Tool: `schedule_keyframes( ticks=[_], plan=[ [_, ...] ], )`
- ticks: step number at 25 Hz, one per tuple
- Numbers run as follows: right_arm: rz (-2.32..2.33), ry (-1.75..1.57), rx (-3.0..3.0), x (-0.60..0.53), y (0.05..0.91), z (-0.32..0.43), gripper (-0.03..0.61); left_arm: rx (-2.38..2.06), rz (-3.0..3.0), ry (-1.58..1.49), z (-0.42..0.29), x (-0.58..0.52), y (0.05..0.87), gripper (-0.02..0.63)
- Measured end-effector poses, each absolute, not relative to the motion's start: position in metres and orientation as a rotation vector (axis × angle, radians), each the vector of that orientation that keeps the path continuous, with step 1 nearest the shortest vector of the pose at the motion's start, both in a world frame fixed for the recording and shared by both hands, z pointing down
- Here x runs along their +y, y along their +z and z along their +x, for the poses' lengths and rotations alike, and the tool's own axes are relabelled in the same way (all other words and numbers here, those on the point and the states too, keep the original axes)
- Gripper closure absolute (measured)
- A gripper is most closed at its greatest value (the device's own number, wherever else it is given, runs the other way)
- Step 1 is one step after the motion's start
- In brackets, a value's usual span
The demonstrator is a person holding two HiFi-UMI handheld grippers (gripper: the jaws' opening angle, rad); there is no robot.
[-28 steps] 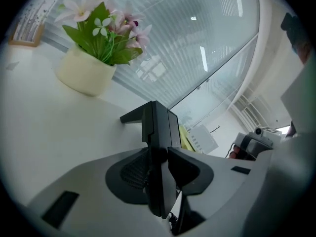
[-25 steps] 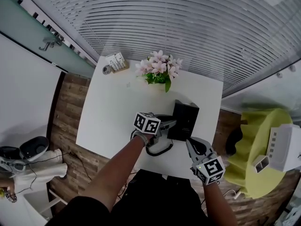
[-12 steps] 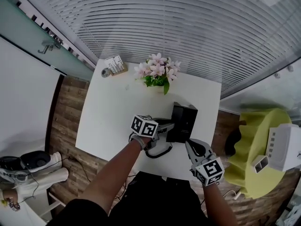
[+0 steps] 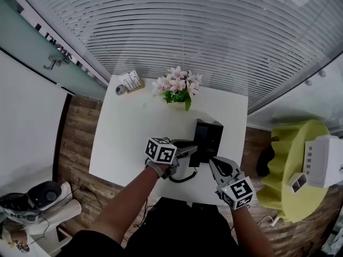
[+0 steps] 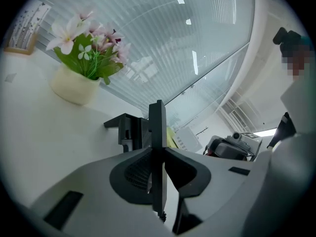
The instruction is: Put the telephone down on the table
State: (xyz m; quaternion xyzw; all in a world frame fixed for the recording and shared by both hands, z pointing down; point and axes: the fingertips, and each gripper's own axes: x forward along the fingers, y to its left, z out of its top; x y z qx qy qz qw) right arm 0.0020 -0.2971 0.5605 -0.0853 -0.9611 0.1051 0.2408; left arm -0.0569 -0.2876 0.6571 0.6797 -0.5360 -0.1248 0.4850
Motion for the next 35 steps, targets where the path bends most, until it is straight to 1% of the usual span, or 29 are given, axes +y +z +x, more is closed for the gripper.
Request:
schedule_keyframes(
  ticks=[7, 15, 25, 35],
  plan=[
    [-0.237, 0.277, -2.668, -0.275, 0.541, -0.002, 0.557, -1.313, 1.704, -0.295, -0.055, -0.263, 0.621, 0.534],
    [-0.240, 0.235, -2.718, -0.249, 0.518, -0.016, 0.557, -1.365, 1.725, -0.277, -0.074, -0.224, 0.583, 0.534],
    [-0.259, 0.226, -2.750, -0.210, 0.508, -0.037, 0.557, -1.401, 1.691, -0.251, -0.102, -0.168, 0.576, 0.534],
    [-0.357, 0.200, -2.747, -0.164, 0.508, -0.077, 0.557, -1.449, 1.635, -0.228, -0.137, -0.121, 0.592, 0.534]
  ],
)
